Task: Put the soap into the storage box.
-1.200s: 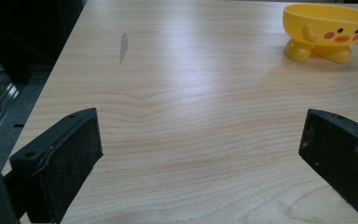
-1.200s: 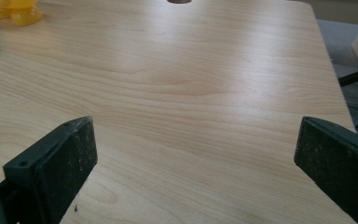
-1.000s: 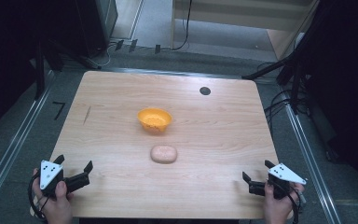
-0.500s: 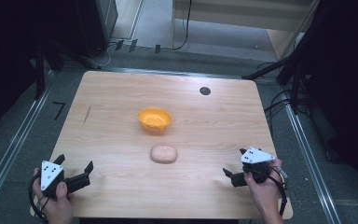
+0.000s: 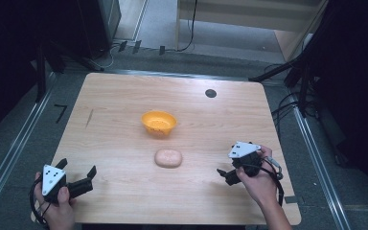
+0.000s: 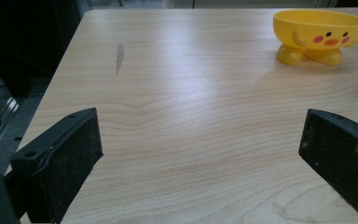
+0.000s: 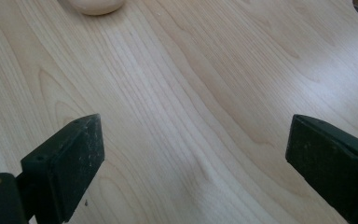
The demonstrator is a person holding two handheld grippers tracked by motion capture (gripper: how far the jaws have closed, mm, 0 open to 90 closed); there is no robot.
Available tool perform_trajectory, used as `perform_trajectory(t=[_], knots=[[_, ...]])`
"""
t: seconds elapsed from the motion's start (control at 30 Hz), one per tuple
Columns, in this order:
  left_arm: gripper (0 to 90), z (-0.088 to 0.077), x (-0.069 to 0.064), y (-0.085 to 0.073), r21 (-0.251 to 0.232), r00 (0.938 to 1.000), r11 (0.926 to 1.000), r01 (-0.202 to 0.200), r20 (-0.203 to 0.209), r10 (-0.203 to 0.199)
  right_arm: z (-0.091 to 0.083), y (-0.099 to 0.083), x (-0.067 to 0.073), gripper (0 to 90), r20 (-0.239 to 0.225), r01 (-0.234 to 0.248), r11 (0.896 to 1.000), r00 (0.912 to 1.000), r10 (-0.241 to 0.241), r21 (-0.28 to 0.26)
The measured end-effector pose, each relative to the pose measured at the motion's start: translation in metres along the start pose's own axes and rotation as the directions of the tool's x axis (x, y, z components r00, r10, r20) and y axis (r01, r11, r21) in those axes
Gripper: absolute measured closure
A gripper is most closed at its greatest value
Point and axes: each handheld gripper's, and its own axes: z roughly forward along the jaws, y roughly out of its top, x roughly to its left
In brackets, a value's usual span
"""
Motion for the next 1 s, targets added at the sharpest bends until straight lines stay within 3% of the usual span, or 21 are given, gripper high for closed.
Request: perform_trajectory(t=[0.5, 0.8, 0.93, 1.0], knots=[[0.0, 0.003, 0.0, 0.001, 0.012, 1.0, 0.9999, 0.005, -0.002, -0.005, 0.033, 0.041, 0.003, 6.3, -0.073, 0.115, 0.991, 0.9911, -0.111, 0.064], [0.0, 0.004, 0.0, 0.002, 0.019, 1.0, 0.9998, 0.001, 0.003, -0.001, 0.056, 0.066, 0.016, 7.4, -0.117, 0.206, 0.97, 0.9745, -0.192, 0.128], [0.0, 0.005, 0.0, 0.002, 0.022, 1.0, 0.9998, 0.0, 0.002, -0.001, 0.061, 0.072, 0.02, 7.5, -0.129, 0.213, 0.967, 0.972, -0.196, 0.137], [0.0, 0.004, 0.0, 0.002, 0.025, 1.0, 0.9997, -0.004, 0.001, 0.004, 0.065, 0.078, 0.021, 7.8, -0.139, 0.241, 0.96, 0.9652, -0.221, 0.143]])
